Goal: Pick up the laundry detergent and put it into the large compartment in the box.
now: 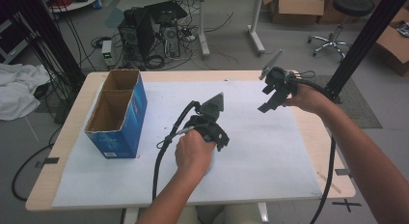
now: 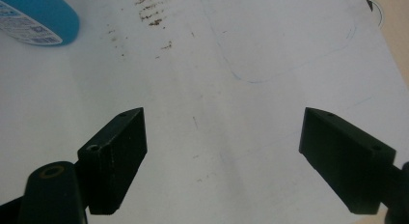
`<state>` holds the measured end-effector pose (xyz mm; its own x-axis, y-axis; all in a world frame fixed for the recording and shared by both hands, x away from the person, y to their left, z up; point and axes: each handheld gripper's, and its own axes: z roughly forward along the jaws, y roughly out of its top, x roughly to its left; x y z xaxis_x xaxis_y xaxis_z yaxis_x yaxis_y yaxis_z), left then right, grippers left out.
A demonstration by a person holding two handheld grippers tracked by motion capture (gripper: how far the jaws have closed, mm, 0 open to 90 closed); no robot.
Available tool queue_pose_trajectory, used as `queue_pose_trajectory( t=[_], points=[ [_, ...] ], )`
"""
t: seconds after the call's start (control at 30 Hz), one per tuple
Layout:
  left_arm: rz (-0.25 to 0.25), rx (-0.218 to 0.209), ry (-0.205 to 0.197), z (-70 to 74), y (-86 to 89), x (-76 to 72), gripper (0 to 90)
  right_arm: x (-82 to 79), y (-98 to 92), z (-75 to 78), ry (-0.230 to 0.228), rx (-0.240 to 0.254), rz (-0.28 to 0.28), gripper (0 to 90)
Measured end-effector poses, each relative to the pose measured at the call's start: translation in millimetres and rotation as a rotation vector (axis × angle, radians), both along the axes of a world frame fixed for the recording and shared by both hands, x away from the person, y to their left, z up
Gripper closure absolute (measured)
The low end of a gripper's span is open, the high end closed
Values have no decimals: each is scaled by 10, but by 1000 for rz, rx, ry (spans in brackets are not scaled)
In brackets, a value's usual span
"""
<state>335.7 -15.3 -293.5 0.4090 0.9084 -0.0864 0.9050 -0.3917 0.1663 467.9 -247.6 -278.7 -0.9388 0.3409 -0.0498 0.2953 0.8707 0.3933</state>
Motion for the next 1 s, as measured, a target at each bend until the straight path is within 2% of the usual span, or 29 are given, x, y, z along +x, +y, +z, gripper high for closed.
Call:
queue_pose_trajectory(
  t=[1.0],
  points=[
    [-12, 3, 6, -39, 32, 19, 348, 8, 1, -50, 6, 1, -2, 168]
  ],
)
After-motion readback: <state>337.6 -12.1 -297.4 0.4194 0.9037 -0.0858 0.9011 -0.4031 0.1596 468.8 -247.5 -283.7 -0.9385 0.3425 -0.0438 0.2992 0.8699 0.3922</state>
